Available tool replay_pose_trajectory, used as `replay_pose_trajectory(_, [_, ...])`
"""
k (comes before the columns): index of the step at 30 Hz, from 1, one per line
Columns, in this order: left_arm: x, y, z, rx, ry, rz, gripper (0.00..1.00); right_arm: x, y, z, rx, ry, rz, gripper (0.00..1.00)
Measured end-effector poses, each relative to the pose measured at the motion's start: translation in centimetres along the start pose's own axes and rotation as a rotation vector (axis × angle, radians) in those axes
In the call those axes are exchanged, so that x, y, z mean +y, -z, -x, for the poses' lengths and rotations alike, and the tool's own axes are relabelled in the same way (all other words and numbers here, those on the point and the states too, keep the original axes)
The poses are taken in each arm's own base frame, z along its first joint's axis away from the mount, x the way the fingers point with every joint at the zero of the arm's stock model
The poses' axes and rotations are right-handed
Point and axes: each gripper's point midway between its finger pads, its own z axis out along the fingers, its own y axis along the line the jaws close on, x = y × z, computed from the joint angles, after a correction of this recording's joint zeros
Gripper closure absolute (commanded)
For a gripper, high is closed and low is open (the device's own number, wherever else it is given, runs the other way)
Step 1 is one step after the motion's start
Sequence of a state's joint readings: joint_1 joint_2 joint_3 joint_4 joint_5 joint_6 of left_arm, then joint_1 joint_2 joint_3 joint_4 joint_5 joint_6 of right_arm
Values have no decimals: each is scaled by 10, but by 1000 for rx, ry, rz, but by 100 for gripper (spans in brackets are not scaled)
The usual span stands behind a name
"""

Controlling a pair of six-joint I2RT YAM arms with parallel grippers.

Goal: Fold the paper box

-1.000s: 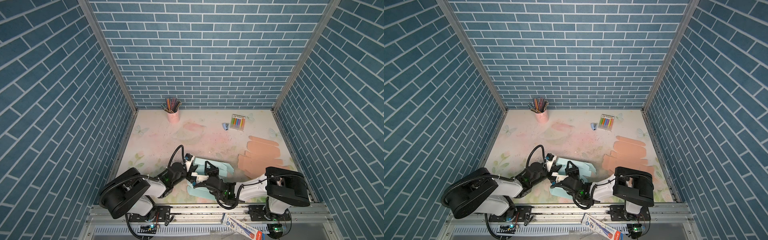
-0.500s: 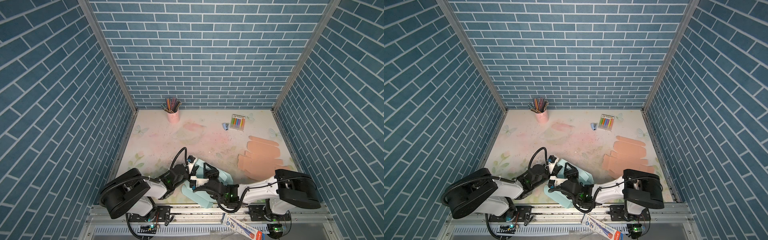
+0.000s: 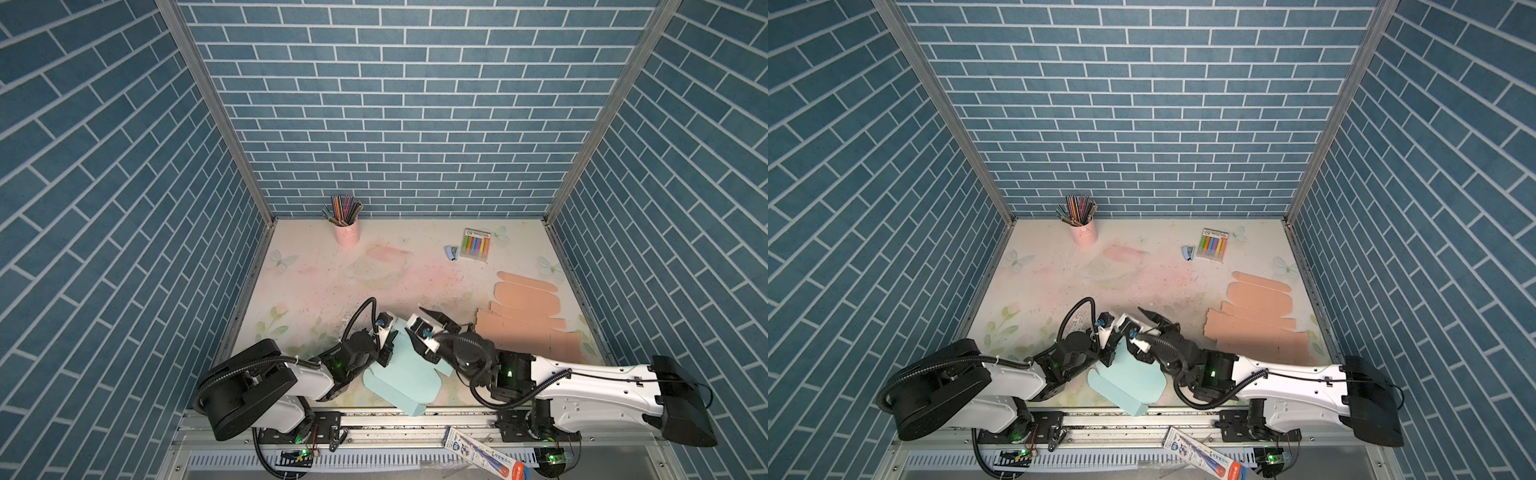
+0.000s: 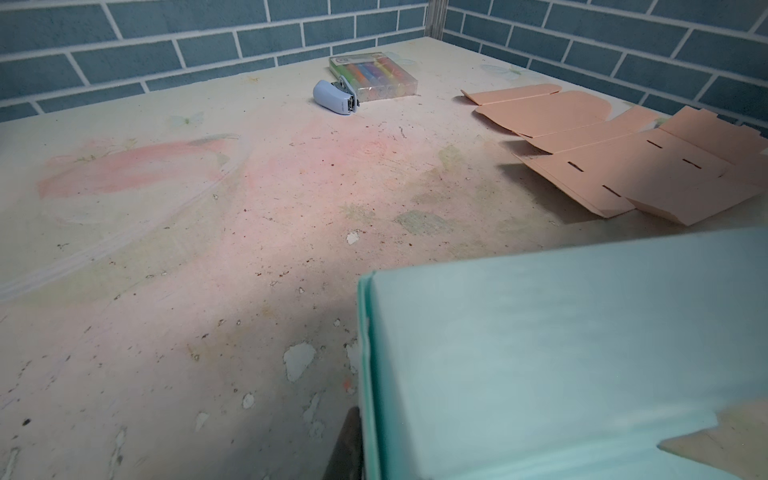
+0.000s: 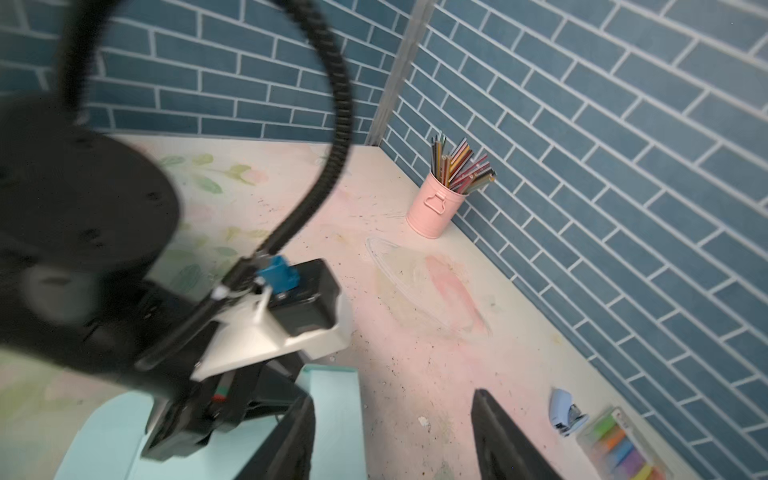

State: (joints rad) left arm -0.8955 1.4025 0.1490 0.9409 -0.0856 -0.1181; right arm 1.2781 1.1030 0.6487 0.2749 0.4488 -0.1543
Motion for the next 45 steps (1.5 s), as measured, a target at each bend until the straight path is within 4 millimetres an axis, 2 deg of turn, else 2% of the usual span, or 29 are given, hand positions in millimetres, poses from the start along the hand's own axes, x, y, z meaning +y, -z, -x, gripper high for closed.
replay_pose_trajectory(3, [-2, 0, 0, -1, -9, 1, 86, -24, -16, -3, 32, -171, 6, 40])
replay_pose_trajectory(7, [-3, -2, 1, -1, -21, 2, 86, -27, -34, -16, 96, -330, 80, 40])
replay_pose_trajectory(9, [-4, -3, 0, 0, -26, 3, 85, -21, -42, -29, 143, -383, 119, 40])
replay_pose_trajectory(13, [-6, -4, -1, -1, -30, -1, 84, 3, -56, -61, 270, -454, 203, 41])
replay_pose_trajectory(18, [-8, -4, 0, -5, -31, -4, 84, 27, -63, -90, 379, -517, 271, 45])
replay_pose_trajectory(22, [-7, -4, 0, -6, -32, 1, 84, 33, -62, -90, 390, -558, 304, 54])
replay_pose_trajectory(25, [-5, -4, 0, -8, -32, 18, 93, 36, -62, -86, 382, -592, 328, 59])
replay_pose_trajectory(28, [-3, -4, 1, -10, -31, 30, 99, 40, -60, -83, 374, -620, 351, 61])
replay_pose_trajectory(31, [-2, -4, 1, -13, -32, 33, 100, 41, -58, -83, 365, -652, 361, 61])
replay_pose_trajectory(33, [-2, -4, 1, -13, -32, 33, 99, 41, -56, -84, 358, -671, 363, 61])
replay_pose_trajectory(38, [-3, -3, 0, -10, -33, 33, 89, 42, -53, -86, 344, -712, 362, 62])
replay_pose_trajectory(45, [-2, -3, 1, -16, -26, 40, 87, 40, -52, -84, 333, -736, 357, 64])
